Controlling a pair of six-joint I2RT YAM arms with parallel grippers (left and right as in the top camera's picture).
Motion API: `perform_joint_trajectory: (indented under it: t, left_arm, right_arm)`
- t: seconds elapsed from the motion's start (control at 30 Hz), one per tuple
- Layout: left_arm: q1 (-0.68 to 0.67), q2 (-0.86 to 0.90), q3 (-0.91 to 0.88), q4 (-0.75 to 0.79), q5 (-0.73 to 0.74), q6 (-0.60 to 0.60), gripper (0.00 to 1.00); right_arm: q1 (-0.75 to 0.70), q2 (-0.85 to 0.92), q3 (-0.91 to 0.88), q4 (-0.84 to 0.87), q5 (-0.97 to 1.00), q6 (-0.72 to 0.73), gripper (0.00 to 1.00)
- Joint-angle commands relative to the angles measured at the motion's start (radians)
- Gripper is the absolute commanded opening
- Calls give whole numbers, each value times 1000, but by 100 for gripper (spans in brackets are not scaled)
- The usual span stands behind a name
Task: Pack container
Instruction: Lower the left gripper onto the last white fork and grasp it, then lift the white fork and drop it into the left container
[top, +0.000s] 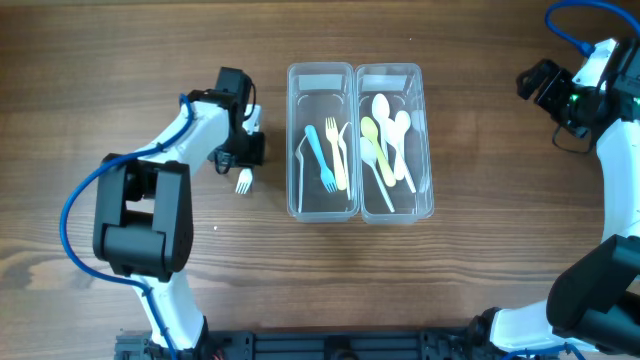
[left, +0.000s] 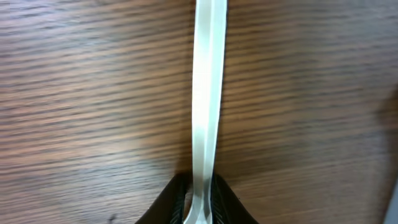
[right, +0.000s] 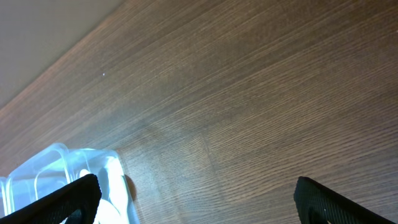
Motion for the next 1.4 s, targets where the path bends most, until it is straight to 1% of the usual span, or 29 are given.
perform_joint_trajectory:
  t: [0.0, 0.07, 0.1, 0.13, 0.23, 0.37, 0.47, 0.53, 0.67, 0.77, 0.83, 0.9, 0.97, 1.03, 1.07, 1.17, 1.27, 1.3, 1.33, 1.37]
  left_arm:
    - [53, 35, -41, 8, -37, -39, 10]
    - [67, 35, -41, 10, -28, -40, 9]
    - [69, 35, -41, 6, -19, -40, 5]
    - [69, 34, -41, 2, -11, -39, 4]
    - [66, 20, -35, -26, -10, -40, 4]
    - [63, -32, 16, -109, -10, -40, 4]
    - [56, -110, 85, -180, -3, -50, 4]
    - [43, -175, 133, -206, 26, -66, 4]
    - [1, -304, 199, -193, 149, -78, 4]
    - [-67, -402, 204, -118, 151, -179, 4]
    - [-122, -424, 204, -76, 150, -198, 4]
    - [-208, -408, 202, -41, 114, -246, 4]
    - [-257, -373, 202, -42, 41, -282, 4]
    - [-297, -319, 202, -40, 0, -302, 5]
    - [-327, -251, 202, -30, 1, -302, 6]
    - [-361, -149, 202, -19, 1, -306, 5]
    - [-381, -87, 203, -3, 5, -311, 6]
    - [-385, -79, 203, 4, 4, -325, 9]
    - [-385, -77, 203, 14, 12, -328, 22]
    - [-385, -85, 208, 18, 12, -328, 27]
  right_arm:
    - [0, -16, 14, 2, -16, 14, 100]
    - [0, -16, 14, 2, -16, 14, 100]
    - [0, -16, 14, 2, -16, 14, 100]
    - [0, -16, 14, 2, -16, 14, 100]
    - [0, -16, 14, 2, -16, 14, 100]
    - [0, -16, 14, 2, -16, 14, 100]
    - [0, -16, 14, 2, -16, 14, 100]
    - [0, -16, 14, 2, -16, 14, 100]
    - [1, -16, 14, 2, -16, 14, 100]
    - [0, -16, 14, 2, -15, 14, 100]
    - [0, -16, 14, 2, -16, 14, 100]
    - [0, -16, 14, 2, -16, 14, 100]
    - [0, -16, 14, 2, -16, 14, 100]
    - [0, -16, 14, 2, -16, 14, 100]
    - [0, -16, 14, 2, -16, 14, 100]
    - [0, -16, 14, 2, -16, 14, 100]
    - [0, -16, 14, 2, -16, 14, 100]
    - [0, -16, 14, 2, -16, 14, 100]
    - [1, -16, 14, 2, -16, 14, 100]
    - [0, -16, 14, 2, -16, 14, 100]
